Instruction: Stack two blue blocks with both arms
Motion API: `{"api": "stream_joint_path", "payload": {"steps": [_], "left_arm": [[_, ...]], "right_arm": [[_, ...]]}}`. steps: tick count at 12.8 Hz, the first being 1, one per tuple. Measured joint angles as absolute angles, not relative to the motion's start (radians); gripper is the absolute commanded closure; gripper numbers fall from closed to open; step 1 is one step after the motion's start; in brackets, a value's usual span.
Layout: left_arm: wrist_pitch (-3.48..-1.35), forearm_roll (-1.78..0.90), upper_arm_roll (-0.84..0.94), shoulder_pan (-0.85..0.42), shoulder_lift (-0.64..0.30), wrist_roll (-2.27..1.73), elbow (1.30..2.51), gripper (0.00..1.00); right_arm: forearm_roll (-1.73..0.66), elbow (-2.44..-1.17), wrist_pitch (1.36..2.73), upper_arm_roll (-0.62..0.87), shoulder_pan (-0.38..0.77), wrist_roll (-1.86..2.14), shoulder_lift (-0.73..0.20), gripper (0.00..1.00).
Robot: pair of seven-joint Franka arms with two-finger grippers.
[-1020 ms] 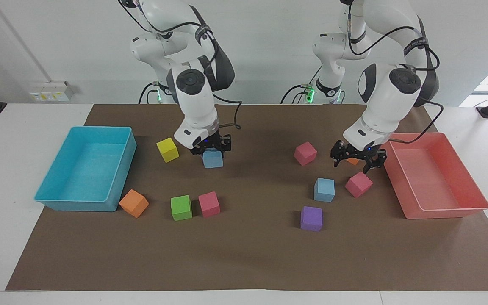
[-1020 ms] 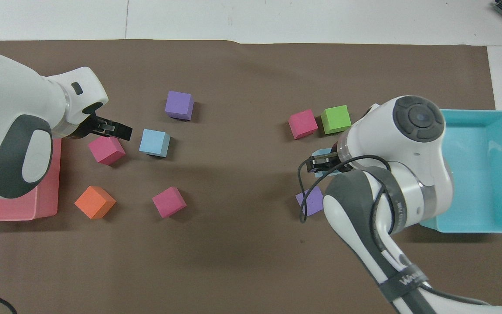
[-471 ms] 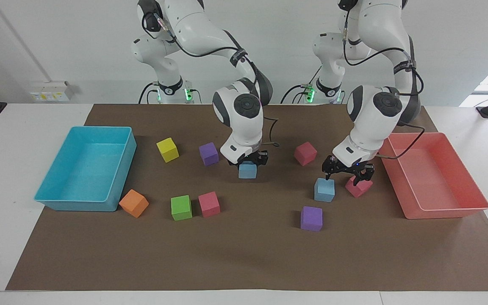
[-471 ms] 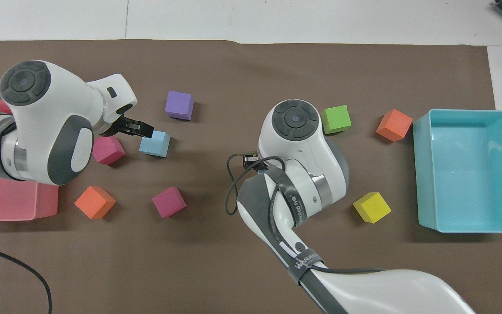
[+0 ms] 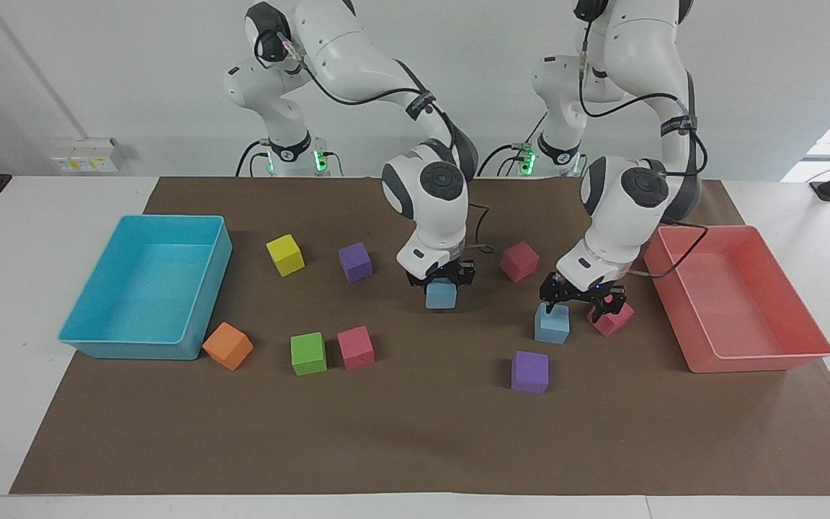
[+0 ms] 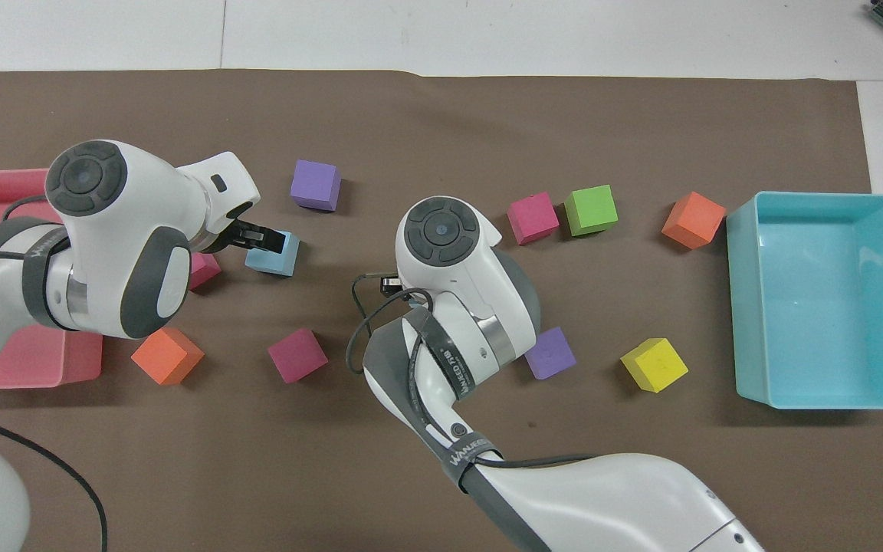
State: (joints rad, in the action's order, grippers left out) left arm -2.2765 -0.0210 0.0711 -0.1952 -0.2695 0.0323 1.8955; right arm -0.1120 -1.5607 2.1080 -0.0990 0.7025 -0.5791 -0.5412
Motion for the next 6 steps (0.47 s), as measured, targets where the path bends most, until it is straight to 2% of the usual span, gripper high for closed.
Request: {"api": "stream_joint_path", "payload": {"steps": [6], "left_arm": [[-2.324,-0.021,0.070,-0.209,-0.308,0.000,1.899,0.00]], "right_arm": [[-0.112,-1.629,2.192,-0.099,0.718,-0.579,-0.554,1.00]]}}
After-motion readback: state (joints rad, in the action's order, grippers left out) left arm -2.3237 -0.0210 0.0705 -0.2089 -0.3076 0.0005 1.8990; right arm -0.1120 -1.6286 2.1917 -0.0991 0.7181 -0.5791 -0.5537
